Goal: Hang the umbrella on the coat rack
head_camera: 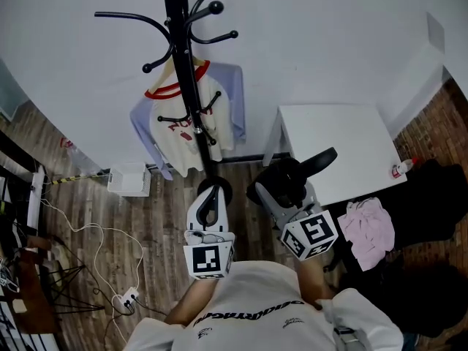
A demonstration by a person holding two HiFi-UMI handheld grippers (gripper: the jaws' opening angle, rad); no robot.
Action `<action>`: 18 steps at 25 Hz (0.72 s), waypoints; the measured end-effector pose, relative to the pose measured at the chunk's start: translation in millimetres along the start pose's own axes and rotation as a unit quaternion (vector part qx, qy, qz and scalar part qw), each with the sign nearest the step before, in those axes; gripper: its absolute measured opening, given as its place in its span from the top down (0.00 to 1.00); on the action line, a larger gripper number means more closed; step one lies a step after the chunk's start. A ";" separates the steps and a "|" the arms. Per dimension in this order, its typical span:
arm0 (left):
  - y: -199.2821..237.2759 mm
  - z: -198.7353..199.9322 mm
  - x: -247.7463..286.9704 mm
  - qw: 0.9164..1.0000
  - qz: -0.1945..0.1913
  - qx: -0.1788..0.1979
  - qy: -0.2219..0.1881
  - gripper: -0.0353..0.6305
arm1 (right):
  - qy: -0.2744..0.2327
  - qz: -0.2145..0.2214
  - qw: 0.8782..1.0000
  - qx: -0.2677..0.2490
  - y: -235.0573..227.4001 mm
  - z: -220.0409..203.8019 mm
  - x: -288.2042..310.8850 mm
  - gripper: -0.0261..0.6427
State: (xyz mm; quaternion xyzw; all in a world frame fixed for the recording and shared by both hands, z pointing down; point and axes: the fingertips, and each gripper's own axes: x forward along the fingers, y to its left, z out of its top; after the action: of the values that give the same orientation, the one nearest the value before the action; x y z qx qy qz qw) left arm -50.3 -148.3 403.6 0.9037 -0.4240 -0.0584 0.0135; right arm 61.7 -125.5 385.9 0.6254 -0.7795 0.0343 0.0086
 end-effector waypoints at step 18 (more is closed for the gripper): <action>0.9 -17.2 71.7 0.999 0.028 0.019 0.016 0.95 | 0.011 0.047 0.999 0.007 -58.4 6.1 62.5 0.56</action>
State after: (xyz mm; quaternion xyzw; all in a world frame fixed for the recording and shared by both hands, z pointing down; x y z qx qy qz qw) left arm -3.5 -204.3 414.0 0.8924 -0.4500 -0.0350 0.0044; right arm 105.2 -199.4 385.9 0.5878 -0.8076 0.0466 0.0114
